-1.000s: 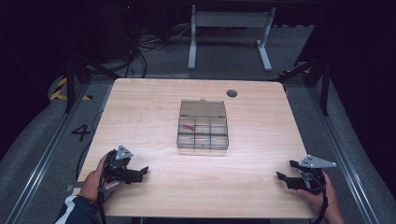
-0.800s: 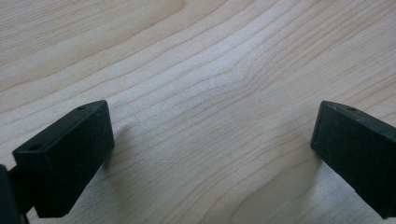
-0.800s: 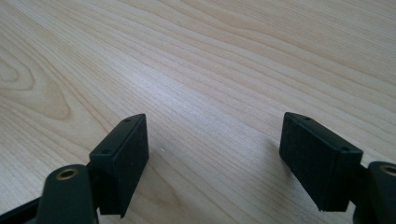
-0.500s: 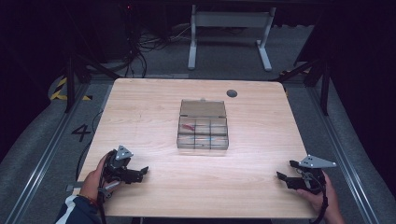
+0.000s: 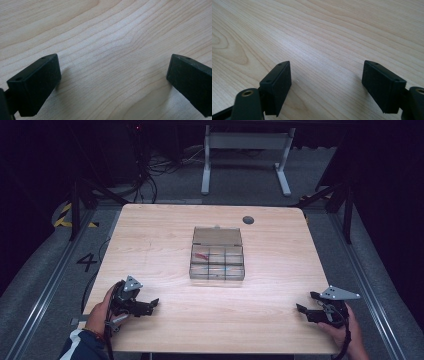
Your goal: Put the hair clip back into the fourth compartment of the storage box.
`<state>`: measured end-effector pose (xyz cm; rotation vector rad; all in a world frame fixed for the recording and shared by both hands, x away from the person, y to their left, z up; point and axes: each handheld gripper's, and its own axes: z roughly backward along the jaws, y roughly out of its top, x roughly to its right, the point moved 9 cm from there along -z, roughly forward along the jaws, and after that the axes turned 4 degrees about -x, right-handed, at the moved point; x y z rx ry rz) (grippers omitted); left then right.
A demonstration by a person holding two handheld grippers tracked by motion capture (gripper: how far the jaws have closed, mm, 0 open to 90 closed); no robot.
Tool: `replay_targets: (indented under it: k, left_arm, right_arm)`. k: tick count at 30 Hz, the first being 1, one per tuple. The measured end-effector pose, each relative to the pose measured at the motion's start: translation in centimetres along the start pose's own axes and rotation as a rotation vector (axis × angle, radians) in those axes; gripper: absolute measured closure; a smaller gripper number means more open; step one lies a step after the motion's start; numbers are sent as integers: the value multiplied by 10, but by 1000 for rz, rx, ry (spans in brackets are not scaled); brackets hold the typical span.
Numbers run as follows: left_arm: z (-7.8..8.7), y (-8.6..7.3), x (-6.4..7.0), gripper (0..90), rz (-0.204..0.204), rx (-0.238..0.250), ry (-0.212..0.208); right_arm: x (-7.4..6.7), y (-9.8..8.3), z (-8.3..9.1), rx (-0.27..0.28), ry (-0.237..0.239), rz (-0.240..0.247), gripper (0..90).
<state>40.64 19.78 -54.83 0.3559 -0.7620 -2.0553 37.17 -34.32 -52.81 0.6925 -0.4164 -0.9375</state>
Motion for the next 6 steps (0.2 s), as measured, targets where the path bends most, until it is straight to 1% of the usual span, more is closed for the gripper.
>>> replay_targets:
  k: [6]
  left_arm:
    - [0, 0, 0, 0, -2, -6, -6]
  right_arm:
    - [0, 0, 0, 0, 1, -1, 234]
